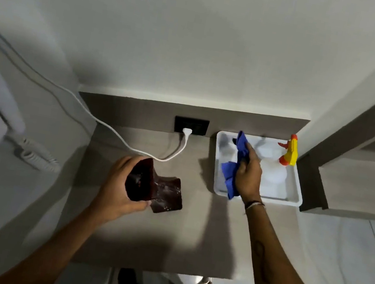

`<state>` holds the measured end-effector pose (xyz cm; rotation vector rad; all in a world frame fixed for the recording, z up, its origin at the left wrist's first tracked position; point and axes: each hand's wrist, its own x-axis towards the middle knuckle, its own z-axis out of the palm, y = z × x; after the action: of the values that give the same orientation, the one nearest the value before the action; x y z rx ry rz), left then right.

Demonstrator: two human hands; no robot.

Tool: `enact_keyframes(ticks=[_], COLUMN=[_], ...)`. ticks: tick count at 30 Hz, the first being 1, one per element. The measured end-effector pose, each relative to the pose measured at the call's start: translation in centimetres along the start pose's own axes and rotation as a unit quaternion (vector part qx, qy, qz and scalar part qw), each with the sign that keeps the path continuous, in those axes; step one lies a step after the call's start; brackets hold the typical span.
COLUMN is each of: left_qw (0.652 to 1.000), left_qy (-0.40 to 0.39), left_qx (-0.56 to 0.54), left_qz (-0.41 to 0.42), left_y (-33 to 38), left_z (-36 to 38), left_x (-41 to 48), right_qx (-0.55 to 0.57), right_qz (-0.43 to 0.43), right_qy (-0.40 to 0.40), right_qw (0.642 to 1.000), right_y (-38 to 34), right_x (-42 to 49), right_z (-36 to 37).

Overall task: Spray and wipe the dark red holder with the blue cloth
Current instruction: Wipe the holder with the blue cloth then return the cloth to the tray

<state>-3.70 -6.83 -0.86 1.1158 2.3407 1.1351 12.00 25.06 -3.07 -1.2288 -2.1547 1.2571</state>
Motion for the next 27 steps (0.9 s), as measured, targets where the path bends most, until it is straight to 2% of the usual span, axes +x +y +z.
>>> enact_keyframes(ticks=[3,5,9,12,15,17,19,21,25,27], left_qw=[0.998,0.997,0.997,0.996,0.996,0.995,0.994,0.997,0.999,0.999], left_qy=[-0.003,-0.007,-0.021,-0.027,-0.024,-0.026,-0.021,-0.023,-0.023,-0.025], left_qx=[-0.054,-0.072,-0.077,-0.079,-0.086,-0.094,-0.102,-0.075,-0.026,-0.026], left_qz=[-0.01,-0.009,-0.015,-0.022,-0.032,-0.034,-0.029,-0.02,-0.021,-0.03], left_y=[-1.1,-1.6,-2.5,-2.4,-2.1,-2.1,-2.2,-2.2,-2.8,-2.3], left_z=[-0.7,-1.0,-1.1,-0.8,-0.6,-0.2,-0.1,-0.2,0.1,0.2], left_x=[-0.5,-0.6,-1.1,-1.7,-2.0,-1.8,-1.7,-1.9,-2.1,-1.9], right_qx=[0.046,0.064,0.091,0.071,0.025,0.05,-0.003,-0.071,-0.244,-0.221], right_qz=[-0.036,-0.04,-0.036,-0.054,-0.128,-0.169,-0.237,-0.26,-0.185,-0.166], right_qy=[0.048,0.045,-0.025,-0.067,-0.123,-0.166,-0.18,-0.189,-0.216,-0.216], right_qw=[0.997,0.996,0.995,0.994,0.984,0.97,0.955,0.944,0.927,0.936], right_y=[-0.7,-0.8,-2.0,-3.4,-5.6,-6.9,-6.5,-4.3,-0.3,-0.7], right_x=[-6.5,-10.2,-15.2,-16.9,-17.8,-18.5,-19.2,-18.6,-16.1,-16.3], right_z=[1.6,3.1,6.4,8.1,9.7,10.9,12.1,12.0,9.5,9.4])
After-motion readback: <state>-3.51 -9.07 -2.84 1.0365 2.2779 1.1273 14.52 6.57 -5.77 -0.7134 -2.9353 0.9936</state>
